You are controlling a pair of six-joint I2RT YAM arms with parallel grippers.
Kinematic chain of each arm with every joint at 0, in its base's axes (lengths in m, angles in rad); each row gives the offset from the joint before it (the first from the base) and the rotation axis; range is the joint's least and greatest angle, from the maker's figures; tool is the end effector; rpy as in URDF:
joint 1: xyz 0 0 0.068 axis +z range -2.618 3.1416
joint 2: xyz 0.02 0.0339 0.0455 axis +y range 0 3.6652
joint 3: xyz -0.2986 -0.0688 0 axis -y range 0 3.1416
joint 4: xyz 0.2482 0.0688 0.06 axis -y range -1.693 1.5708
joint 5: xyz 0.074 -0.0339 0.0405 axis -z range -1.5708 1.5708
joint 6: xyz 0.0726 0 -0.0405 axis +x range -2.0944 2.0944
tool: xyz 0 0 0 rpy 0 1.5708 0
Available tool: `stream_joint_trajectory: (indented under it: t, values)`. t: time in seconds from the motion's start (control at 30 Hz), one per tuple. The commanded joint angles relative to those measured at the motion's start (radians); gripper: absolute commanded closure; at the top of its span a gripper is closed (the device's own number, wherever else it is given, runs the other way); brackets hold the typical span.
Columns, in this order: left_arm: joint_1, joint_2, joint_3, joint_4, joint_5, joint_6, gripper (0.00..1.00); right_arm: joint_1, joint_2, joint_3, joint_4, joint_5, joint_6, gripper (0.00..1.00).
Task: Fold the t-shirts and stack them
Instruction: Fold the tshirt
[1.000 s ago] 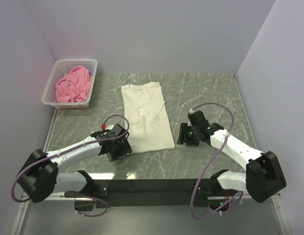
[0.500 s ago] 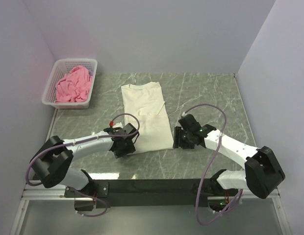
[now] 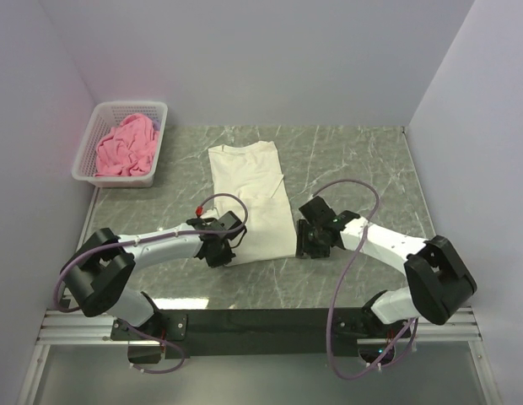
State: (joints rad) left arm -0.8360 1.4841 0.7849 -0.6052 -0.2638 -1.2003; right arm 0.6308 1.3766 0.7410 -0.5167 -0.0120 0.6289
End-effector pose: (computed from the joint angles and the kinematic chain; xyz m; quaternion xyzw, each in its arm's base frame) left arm 0.1888 -0.1807 0.1582 -0.1952 0.9631 -0.0436 0.1801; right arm 0.2073 0.1525 0.1735 -0.0022 0.9782 0.1271 0.1644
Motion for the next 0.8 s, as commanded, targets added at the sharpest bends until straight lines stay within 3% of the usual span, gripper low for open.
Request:
stream_joint_trajectory:
  t: [0.0, 0.03, 0.77]
  values:
    - [-0.011, 0.039, -0.033, -0.008, 0.020, -0.002, 0.93, 0.009, 0.018, 0.031, 0.035, -0.008, 0.014, 0.44]
    - [-0.012, 0.036, -0.033, -0.004, 0.021, -0.002, 0.99, 0.010, 0.030, 0.035, 0.037, -0.009, 0.011, 0.44]
    - [-0.018, 0.007, -0.047, 0.013, 0.044, 0.004, 0.99, 0.023, 0.191, 0.123, -0.016, 0.010, -0.009, 0.56]
